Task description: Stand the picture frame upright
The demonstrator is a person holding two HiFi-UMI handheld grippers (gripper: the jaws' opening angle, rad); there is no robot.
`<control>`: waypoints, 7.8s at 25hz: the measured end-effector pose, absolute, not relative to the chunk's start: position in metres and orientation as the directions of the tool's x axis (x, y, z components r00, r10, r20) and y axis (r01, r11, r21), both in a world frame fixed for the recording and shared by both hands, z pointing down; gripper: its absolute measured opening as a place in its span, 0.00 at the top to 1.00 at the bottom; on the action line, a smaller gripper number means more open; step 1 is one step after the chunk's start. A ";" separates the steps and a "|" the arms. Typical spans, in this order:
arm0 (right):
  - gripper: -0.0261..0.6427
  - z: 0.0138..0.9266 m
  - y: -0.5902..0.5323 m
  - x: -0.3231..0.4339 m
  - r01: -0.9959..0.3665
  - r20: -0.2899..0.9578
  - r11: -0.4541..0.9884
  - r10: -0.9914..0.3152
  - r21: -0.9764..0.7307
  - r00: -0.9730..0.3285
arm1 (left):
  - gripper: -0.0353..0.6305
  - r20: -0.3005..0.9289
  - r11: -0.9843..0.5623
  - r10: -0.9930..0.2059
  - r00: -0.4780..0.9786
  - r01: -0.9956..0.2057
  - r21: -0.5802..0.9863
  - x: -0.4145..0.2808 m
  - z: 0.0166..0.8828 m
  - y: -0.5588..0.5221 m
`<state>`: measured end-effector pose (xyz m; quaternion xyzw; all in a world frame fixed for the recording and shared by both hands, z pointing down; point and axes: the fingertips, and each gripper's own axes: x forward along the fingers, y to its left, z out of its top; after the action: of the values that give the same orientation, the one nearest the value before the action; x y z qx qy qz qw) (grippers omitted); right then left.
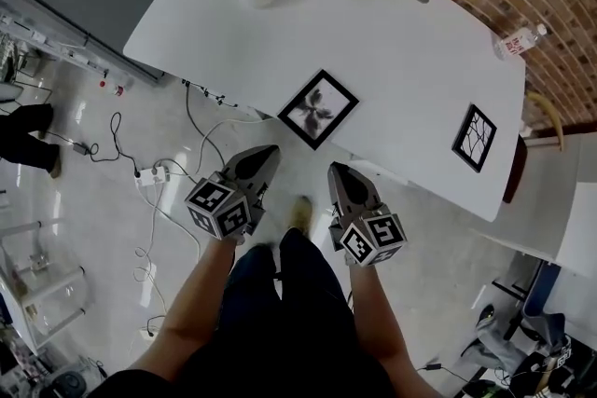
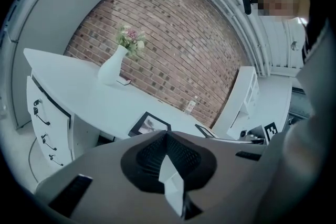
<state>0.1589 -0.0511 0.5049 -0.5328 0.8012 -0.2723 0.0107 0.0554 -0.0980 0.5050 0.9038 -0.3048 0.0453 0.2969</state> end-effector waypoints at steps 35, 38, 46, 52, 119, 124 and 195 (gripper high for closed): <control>0.96 0.565 -0.073 0.158 -0.855 0.362 0.224 -0.834 -0.468 -0.417 | 0.67 0.210 -0.081 -0.477 0.853 -0.281 0.956 0.104 0.587 -0.146; 0.96 0.567 -0.073 0.158 -0.858 0.370 0.214 -0.834 -0.467 -0.410 | 0.67 0.230 -0.036 -0.470 0.852 -0.279 0.960 0.106 0.594 -0.148; 0.96 0.570 -0.072 0.154 -0.859 0.376 0.200 -0.835 -0.472 -0.401 | 0.66 0.233 0.020 -0.444 0.865 -0.250 0.968 0.108 0.597 -0.143; 0.96 0.570 -0.078 0.158 -0.807 0.353 0.131 -0.851 -0.576 -0.390 | 0.78 0.178 0.004 -0.443 0.878 -0.197 0.980 0.107 0.587 -0.133; 0.85 0.480 -0.082 0.093 -0.290 -0.013 0.301 -0.715 -0.908 -0.699 | 0.64 0.196 -0.480 -0.250 0.948 -0.297 0.825 0.021 0.498 -0.126; 0.85 0.463 -0.088 0.090 -0.293 -0.022 0.366 -0.656 -0.883 -0.754 | 0.73 0.173 -0.513 -0.277 0.945 -0.298 0.805 0.021 0.478 -0.129; 0.82 0.500 -0.422 0.057 -0.711 0.201 0.625 -0.689 -0.322 -0.697 | 0.80 0.355 -0.742 -0.538 0.764 -0.630 0.232 -0.019 0.499 -0.439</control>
<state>0.0568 -0.4216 0.5002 -0.3883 0.9009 -0.1915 -0.0292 -0.0188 -0.4391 0.4992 0.9236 -0.3161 0.1336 0.1712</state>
